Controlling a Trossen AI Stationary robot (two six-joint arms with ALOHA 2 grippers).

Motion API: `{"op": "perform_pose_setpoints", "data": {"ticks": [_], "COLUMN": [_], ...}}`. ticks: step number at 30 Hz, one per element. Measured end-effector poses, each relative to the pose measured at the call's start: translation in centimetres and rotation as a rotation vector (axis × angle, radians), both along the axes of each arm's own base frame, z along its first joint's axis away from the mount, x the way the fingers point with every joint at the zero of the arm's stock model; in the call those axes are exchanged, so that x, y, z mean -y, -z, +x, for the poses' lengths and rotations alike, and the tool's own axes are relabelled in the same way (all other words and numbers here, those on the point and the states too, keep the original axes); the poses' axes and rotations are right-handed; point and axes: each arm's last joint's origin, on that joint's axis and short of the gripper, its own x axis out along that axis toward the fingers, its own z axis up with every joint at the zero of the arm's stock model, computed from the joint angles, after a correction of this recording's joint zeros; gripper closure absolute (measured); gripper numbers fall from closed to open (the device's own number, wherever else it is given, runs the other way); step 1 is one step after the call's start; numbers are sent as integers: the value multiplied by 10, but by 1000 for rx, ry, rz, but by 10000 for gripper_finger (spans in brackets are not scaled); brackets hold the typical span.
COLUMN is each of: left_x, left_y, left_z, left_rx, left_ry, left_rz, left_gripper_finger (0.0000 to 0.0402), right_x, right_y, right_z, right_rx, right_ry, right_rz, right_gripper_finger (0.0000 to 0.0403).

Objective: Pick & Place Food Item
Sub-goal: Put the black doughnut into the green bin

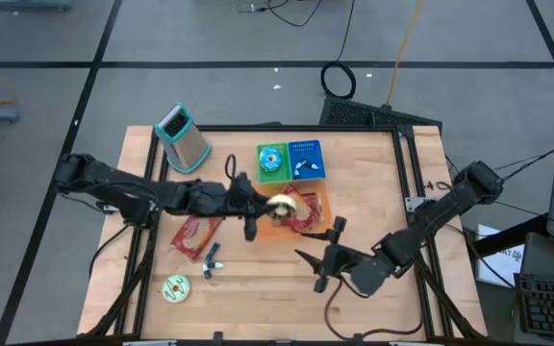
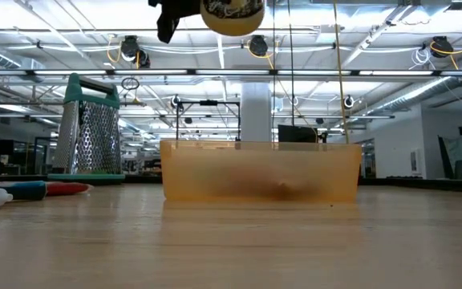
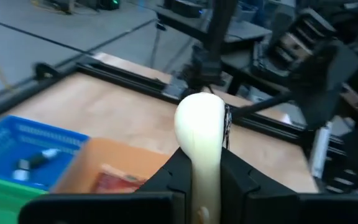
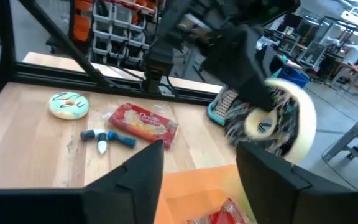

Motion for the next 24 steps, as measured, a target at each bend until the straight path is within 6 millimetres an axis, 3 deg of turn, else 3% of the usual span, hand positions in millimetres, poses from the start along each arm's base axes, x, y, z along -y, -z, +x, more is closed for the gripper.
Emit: {"op": "perform_pose_setpoints", "data": {"ticks": [3, 8, 14, 24], "left_x": [-21, -67, -125, -194], "left_y": [-2, 8, 31, 83], "left_z": [-3, -3, 2, 6], "left_rx": [-30, -107, -178, -253], "left_ry": [-57, -191, -268, -328], "left_rz": [38, 1, -110, -295], "left_gripper_finger": [351, 354, 357, 357], "right_x": [6, 34, 69, 108], "right_y": [2, 15, 28, 35], "right_z": [-13, -34, -60, -91], "right_rx": [12, 78, 212, 337], "right_ry": [-1, 20, 45, 125], "right_rz": [11, 63, 73, 81], "right_gripper_finger": [194, 186, 191, 191]}}
